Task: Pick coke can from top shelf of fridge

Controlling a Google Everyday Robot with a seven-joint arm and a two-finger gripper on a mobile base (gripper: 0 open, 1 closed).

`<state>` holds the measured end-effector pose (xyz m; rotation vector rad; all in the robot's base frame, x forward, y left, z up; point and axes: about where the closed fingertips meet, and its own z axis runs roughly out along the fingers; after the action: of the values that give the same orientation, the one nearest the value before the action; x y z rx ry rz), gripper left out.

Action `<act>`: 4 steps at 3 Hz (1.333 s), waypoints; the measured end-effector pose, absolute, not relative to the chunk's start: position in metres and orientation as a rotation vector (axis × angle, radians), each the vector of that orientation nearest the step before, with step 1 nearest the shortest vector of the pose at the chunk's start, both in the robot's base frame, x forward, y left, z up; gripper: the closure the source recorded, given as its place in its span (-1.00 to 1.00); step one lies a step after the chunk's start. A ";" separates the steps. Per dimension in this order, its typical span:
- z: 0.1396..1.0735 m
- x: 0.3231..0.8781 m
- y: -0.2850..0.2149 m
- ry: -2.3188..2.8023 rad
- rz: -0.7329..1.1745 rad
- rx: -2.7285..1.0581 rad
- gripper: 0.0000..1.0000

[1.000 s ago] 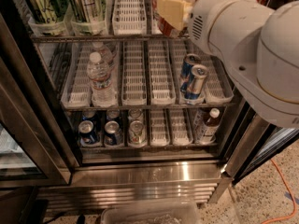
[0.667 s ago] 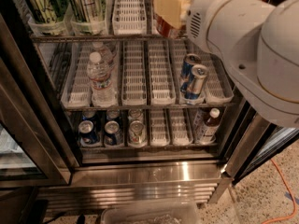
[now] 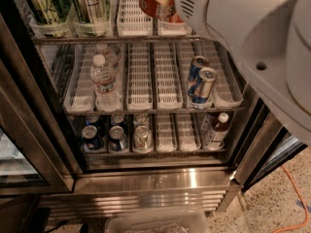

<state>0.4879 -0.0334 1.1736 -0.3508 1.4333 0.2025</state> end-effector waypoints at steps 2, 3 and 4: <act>1.143 0.480 -0.027 1.498 0.239 -0.344 1.00; 1.102 0.465 -0.014 1.590 0.294 -0.326 1.00; 1.102 0.465 -0.014 1.590 0.295 -0.326 1.00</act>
Offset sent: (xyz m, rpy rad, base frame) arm -0.0001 -0.0023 -0.1107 0.0458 0.2581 0.0078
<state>0.4649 -0.0142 1.1021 -0.3255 1.5903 0.2945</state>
